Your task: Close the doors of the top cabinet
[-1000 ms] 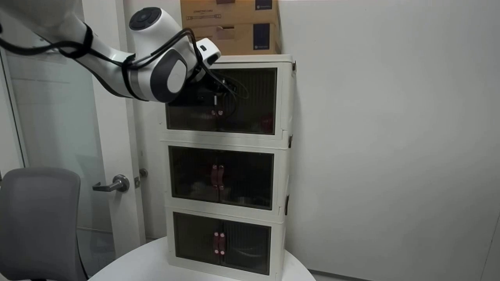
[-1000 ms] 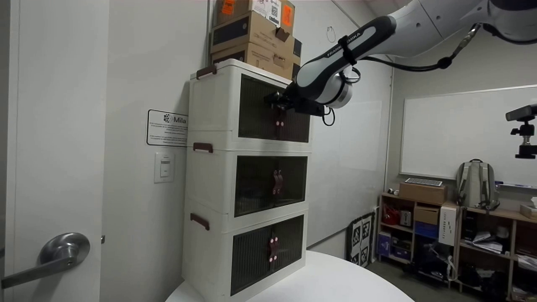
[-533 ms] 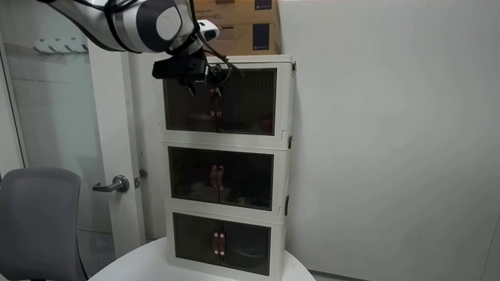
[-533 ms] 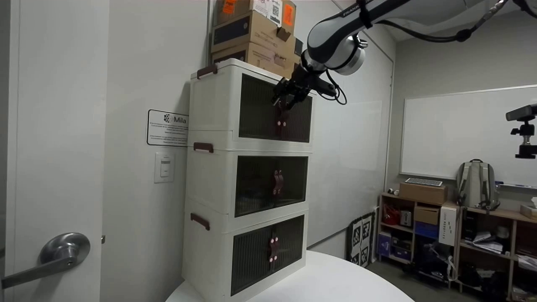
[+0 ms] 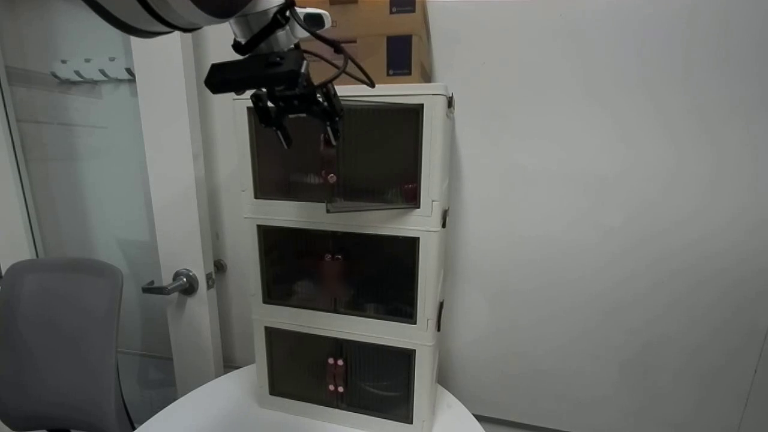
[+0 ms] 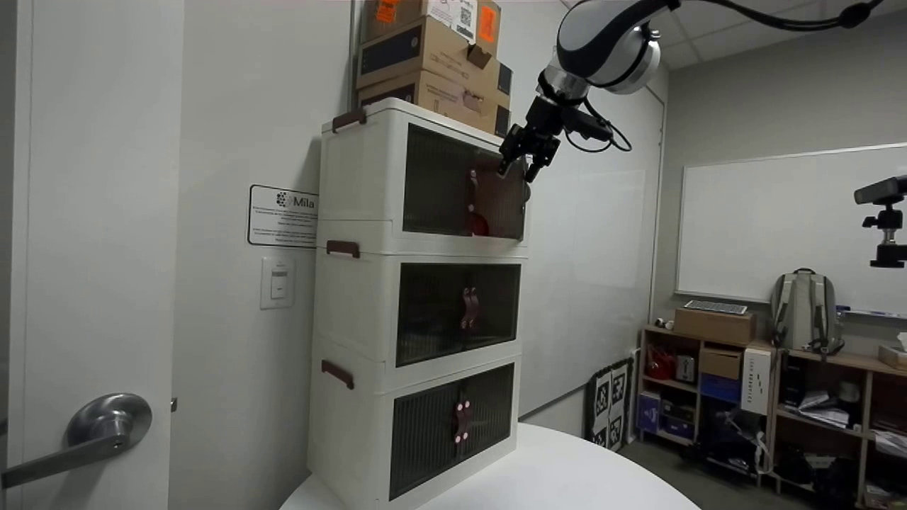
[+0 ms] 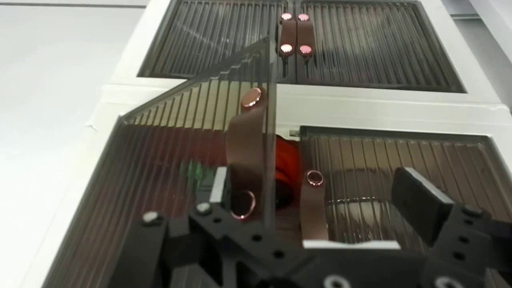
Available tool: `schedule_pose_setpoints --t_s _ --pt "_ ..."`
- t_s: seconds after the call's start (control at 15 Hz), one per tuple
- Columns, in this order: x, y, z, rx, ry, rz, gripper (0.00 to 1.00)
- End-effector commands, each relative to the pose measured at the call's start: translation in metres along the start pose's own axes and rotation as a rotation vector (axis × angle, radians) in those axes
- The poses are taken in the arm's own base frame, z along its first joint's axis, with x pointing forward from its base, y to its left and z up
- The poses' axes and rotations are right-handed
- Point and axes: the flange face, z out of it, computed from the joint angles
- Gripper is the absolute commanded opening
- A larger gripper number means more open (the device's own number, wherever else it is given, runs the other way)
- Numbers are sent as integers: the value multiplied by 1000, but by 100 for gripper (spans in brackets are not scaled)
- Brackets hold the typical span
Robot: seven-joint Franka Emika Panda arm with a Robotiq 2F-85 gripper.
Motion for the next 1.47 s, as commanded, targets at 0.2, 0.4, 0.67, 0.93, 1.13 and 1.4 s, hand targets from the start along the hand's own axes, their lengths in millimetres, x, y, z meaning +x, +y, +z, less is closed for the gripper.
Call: schedule_pose_setpoints --t_s 0.2,0.4,0.67,0.93,1.13,1.4 --pt "-28 -52 -50 47 24 -24 100" --pt "-20 -67 -52 45 30 -38 100" --pt "-19 -52 -48 -71 -79 -2 100" --pt "-10 -13 -60 -187 -111 62 100" --pt "6 6 -57 -226 -67 55 100" --pt "29 1 -25 -176 4 -13 100"
